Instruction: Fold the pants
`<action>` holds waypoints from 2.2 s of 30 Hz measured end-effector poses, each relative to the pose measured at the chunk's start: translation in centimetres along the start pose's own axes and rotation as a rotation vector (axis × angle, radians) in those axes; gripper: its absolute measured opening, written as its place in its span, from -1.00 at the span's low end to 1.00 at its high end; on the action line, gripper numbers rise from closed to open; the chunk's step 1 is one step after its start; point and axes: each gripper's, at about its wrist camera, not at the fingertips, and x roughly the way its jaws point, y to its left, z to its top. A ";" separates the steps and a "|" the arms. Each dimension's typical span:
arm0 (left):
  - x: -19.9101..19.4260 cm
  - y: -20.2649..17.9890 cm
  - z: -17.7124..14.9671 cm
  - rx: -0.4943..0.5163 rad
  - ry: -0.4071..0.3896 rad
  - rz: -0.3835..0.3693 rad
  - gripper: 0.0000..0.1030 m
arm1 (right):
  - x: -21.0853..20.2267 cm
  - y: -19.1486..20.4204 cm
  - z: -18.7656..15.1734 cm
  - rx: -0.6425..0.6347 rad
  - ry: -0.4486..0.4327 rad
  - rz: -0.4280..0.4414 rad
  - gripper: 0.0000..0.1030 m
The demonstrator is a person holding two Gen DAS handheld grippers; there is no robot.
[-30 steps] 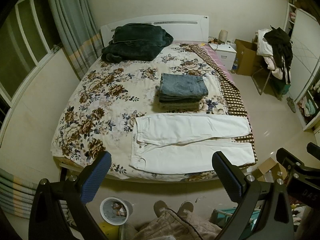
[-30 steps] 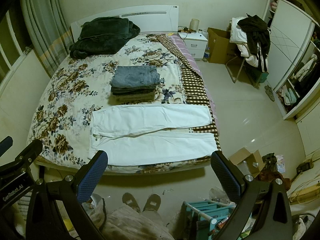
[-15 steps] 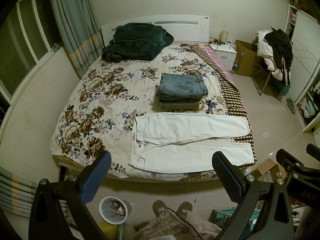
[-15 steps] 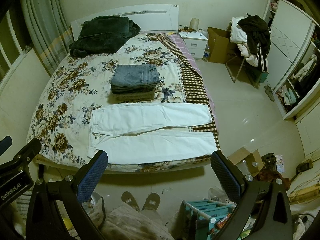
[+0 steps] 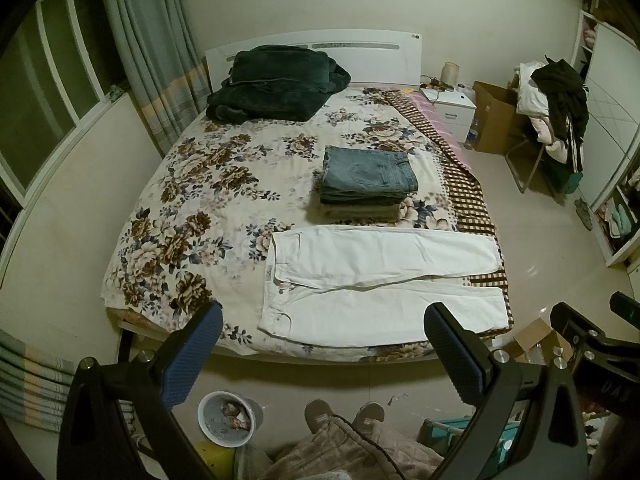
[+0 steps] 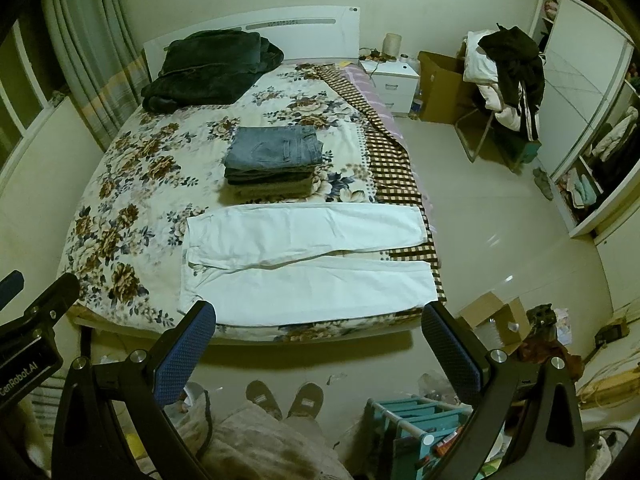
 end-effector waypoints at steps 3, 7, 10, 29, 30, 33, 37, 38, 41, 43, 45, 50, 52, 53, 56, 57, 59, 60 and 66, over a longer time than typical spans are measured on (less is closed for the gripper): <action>0.0 -0.1 0.2 -0.009 0.007 -0.001 1.00 | 0.6 -0.2 0.3 0.002 0.009 0.009 1.00; 0.4 -0.7 0.5 -0.030 0.000 0.017 1.00 | 1.7 -1.1 0.5 -0.001 0.015 0.007 1.00; 1.7 -1.1 1.0 -0.059 -0.012 0.039 1.00 | 3.3 -1.7 1.5 0.003 0.018 0.000 1.00; 27.5 -2.5 10.0 -0.070 0.083 0.161 1.00 | 37.0 -7.5 15.1 0.308 0.286 -0.053 1.00; 29.9 -2.6 10.6 -0.058 0.097 0.168 1.00 | 39.3 -7.9 15.7 0.334 0.295 -0.059 1.00; 36.9 -2.8 12.0 -0.008 0.147 0.168 1.00 | 47.5 -9.1 17.4 0.425 0.348 -0.102 1.00; 45.7 -3.3 13.1 0.090 0.182 0.183 1.00 | 58.8 -11.2 18.4 0.564 0.453 -0.117 1.00; 48.6 -3.7 13.3 0.125 0.192 0.180 1.00 | 62.3 -11.9 18.5 0.607 0.478 -0.114 1.00; 55.2 -5.2 13.2 0.224 0.220 0.165 1.00 | 69.3 -13.2 18.2 0.697 0.522 -0.122 1.00; 59.4 -6.6 12.9 0.317 0.229 0.147 1.00 | 73.6 -14.2 17.7 0.760 0.550 -0.125 1.00; 63.1 -8.4 12.1 0.437 0.236 0.131 1.00 | 77.5 -15.1 16.9 0.813 0.574 -0.129 1.00; 69.2 -12.2 10.1 0.707 0.268 0.085 1.00 | 83.5 -15.9 16.0 0.869 0.591 -0.132 1.00; 70.5 -13.4 9.0 0.797 0.276 0.073 1.00 | 85.7 -16.2 15.8 0.887 0.589 -0.129 1.00; 71.2 -14.0 8.4 0.846 0.279 0.068 1.00 | 86.9 -16.4 15.6 0.902 0.591 -0.129 1.00; 72.5 -15.3 7.6 0.941 0.282 0.058 1.00 | 89.4 -16.7 15.1 0.958 0.592 -0.111 1.00; 72.6 -15.6 7.7 0.961 0.278 0.048 0.99 | 90.0 -16.8 15.1 0.974 0.585 -0.103 1.00; 72.6 -15.9 8.3 0.973 0.296 -0.011 0.72 | 91.1 -16.9 15.3 0.996 0.563 -0.106 1.00; 72.4 -15.9 8.6 0.971 0.313 -0.065 0.22 | 91.4 -16.9 15.4 0.997 0.558 -0.115 1.00; 69.8 -16.6 8.8 0.982 0.308 -0.175 -0.92 | 92.2 -15.7 16.8 0.929 0.526 -0.234 0.06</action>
